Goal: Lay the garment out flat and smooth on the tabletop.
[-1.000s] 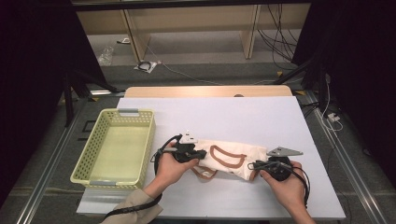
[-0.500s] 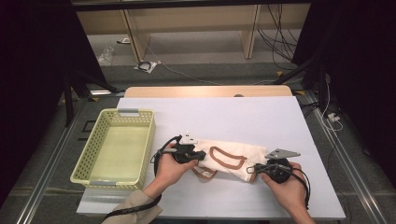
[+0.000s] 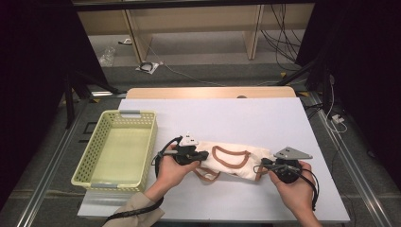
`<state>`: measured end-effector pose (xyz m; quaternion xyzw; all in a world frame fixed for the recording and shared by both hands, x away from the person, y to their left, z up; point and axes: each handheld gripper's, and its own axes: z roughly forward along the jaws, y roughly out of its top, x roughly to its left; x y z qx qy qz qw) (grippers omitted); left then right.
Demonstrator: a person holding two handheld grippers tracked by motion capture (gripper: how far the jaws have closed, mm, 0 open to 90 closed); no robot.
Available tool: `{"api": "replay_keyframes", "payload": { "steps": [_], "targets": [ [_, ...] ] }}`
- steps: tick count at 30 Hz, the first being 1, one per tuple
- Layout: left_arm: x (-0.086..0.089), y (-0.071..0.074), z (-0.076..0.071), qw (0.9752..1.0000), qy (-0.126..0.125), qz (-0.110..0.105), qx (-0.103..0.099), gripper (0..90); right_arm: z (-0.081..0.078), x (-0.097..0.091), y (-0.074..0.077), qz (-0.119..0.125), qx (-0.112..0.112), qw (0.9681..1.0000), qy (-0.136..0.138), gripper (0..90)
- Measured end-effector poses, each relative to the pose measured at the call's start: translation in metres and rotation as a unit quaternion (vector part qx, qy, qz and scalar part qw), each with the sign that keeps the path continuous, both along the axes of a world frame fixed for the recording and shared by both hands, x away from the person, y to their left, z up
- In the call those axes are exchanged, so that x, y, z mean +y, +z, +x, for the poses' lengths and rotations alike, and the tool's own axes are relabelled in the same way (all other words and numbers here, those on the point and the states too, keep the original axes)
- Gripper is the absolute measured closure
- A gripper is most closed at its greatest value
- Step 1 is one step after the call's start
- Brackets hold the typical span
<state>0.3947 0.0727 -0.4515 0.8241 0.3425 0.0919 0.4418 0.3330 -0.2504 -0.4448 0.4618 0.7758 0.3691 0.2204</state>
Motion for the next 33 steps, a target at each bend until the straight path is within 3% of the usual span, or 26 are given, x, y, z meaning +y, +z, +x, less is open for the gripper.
{"api": "replay_keyframes", "payload": {
  "steps": [5, 12, 22, 33],
  "targets": [
    [0.002, 0.008, -0.003, 0.9996, 0.004, -0.020, -0.018, 87.8, 0.000, 0.000, 0.007, 0.002, -0.033, 0.9994, 0.000, 89.4],
    [0.005, 0.011, -0.004, 0.9992, 0.014, -0.031, -0.021, 87.8, -0.001, -0.001, 0.017, 0.012, -0.076, 0.9970, -0.005, 89.4],
    [0.012, 0.023, -0.004, 0.9973, 0.030, -0.058, -0.034, 87.9, 0.004, 0.004, 0.029, 0.012, -0.109, 0.9940, -0.005, 89.4],
    [0.015, 0.029, -0.005, 0.9961, 0.035, -0.069, -0.044, 88.0, 0.009, 0.010, 0.042, 0.011, -0.140, 0.9900, -0.006, 89.4]
  ]
}}
